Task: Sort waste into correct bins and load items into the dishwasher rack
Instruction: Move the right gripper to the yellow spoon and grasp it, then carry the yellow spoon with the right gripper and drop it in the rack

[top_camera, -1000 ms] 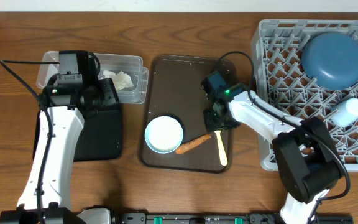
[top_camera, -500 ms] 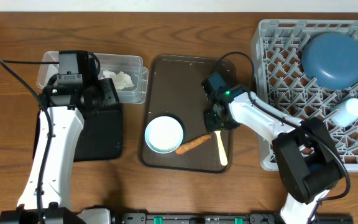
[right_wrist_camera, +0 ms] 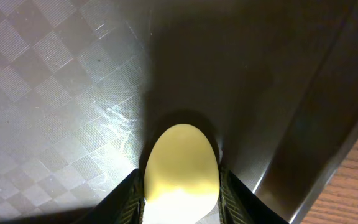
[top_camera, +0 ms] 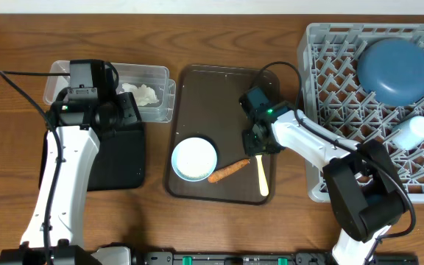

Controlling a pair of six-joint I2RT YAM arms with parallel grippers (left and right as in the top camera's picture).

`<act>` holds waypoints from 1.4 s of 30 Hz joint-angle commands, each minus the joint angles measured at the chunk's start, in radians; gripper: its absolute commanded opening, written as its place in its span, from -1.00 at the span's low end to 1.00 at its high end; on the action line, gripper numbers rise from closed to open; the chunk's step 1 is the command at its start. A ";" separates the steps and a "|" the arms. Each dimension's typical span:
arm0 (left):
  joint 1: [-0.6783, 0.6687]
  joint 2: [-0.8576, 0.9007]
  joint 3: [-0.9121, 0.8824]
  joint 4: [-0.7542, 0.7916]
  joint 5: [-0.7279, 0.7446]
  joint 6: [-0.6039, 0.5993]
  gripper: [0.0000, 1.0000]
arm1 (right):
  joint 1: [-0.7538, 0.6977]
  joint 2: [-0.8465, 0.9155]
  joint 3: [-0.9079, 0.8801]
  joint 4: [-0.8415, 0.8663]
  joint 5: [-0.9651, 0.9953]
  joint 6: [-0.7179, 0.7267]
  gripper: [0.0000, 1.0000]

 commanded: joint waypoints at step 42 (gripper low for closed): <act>0.002 -0.004 0.003 0.001 -0.013 -0.010 0.12 | -0.425 0.003 0.713 -0.599 -0.128 -0.373 -0.40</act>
